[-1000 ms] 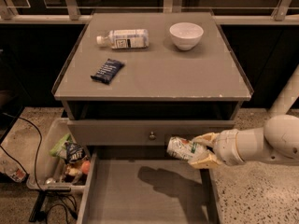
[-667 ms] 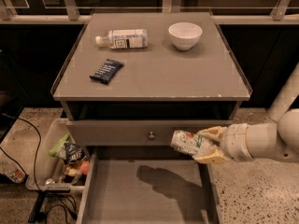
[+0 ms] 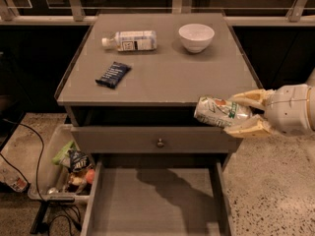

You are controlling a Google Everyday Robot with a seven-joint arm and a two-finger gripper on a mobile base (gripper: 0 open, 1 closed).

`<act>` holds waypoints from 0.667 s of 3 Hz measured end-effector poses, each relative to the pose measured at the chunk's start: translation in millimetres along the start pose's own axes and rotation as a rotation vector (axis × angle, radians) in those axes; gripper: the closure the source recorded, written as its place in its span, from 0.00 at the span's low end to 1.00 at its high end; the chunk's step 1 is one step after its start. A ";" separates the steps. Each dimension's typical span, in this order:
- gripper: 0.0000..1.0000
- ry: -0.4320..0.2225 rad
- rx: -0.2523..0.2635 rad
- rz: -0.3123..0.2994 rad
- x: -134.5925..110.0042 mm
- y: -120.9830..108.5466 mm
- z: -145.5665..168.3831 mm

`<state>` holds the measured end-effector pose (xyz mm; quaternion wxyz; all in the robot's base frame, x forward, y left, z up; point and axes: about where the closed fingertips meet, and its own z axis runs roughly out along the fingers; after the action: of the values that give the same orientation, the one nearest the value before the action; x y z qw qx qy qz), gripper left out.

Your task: Pick 7up can from middle drawer and place on counter

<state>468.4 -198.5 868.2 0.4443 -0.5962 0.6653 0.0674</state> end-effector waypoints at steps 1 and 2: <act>1.00 0.002 0.001 -0.001 -1.0 -0.5 0.7; 1.00 0.037 0.017 -0.054 -13.8 -24.9 17.0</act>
Offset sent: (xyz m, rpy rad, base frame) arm 0.0872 0.0346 0.0291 -0.1657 -0.1048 0.0076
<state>496.9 -184.9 878.3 0.4388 -0.6112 0.6576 0.0388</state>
